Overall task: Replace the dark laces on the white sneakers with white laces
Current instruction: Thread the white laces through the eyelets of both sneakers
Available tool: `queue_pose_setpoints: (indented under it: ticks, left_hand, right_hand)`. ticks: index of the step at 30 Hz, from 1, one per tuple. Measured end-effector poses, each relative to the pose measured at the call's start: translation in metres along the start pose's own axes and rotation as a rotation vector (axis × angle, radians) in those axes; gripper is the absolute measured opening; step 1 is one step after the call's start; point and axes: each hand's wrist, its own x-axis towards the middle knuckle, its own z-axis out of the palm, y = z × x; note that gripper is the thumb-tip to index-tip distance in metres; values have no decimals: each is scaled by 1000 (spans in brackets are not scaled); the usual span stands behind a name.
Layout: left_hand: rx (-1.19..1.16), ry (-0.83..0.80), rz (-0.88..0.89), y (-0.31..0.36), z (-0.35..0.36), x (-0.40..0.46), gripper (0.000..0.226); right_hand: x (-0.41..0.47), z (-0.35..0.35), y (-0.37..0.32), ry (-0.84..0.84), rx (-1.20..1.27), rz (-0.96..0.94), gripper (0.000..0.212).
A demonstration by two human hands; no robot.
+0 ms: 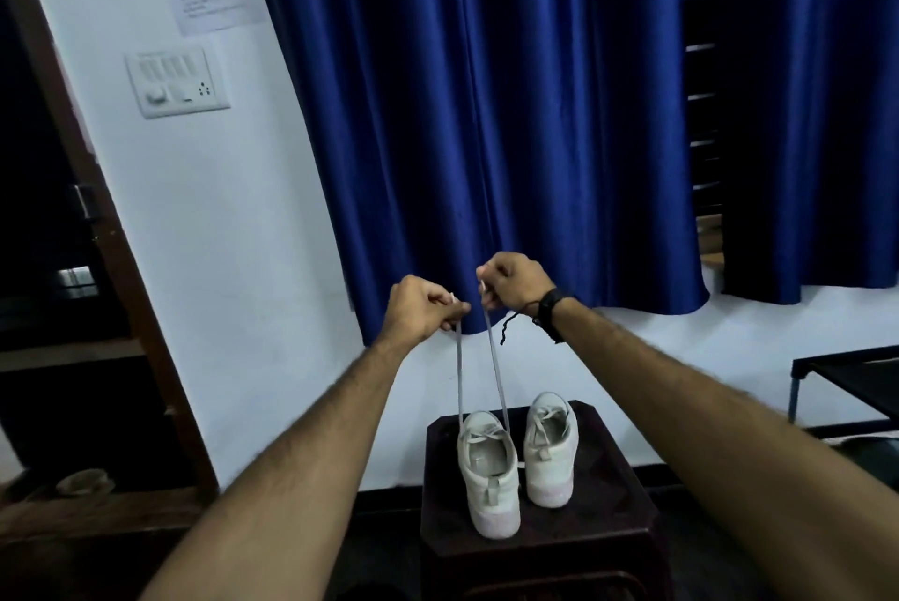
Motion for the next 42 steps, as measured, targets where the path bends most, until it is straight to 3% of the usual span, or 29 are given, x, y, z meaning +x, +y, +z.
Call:
queue_pose_setpoints:
  ticks: [8,17,22,24,26,29,32,42]
  left_hand:
    - [-268,72,20,-1,21,1,13]
    - [-255,88,43,8,33,-1,19]
    - [-238,143,28,0,35,2,10]
    - [-215,159,34,-2,34,4,7]
    - [-226,176,18,-4,34,6,7]
    - [-339,163,-54,-7,36,7,4]
    - [-398,138,-77,-5,34,8,5]
    - [-365,189,-50,10,28,25,6]
  right_hand:
    - [0,4,2,53,-48,9,19]
    - [-4,8,3,124,-47,7,15]
    - [-33,29,47,369,-47,58,33]
    - [-58,50,90,263,-231,95,35]
    - [-80,74,134,9,-444,86,31]
    - [-98,107,179,-296,-619,151,54]
    - [-100,125,201,-473,-692,190,69]
    - [-96,135,210,-506,-688,235,62]
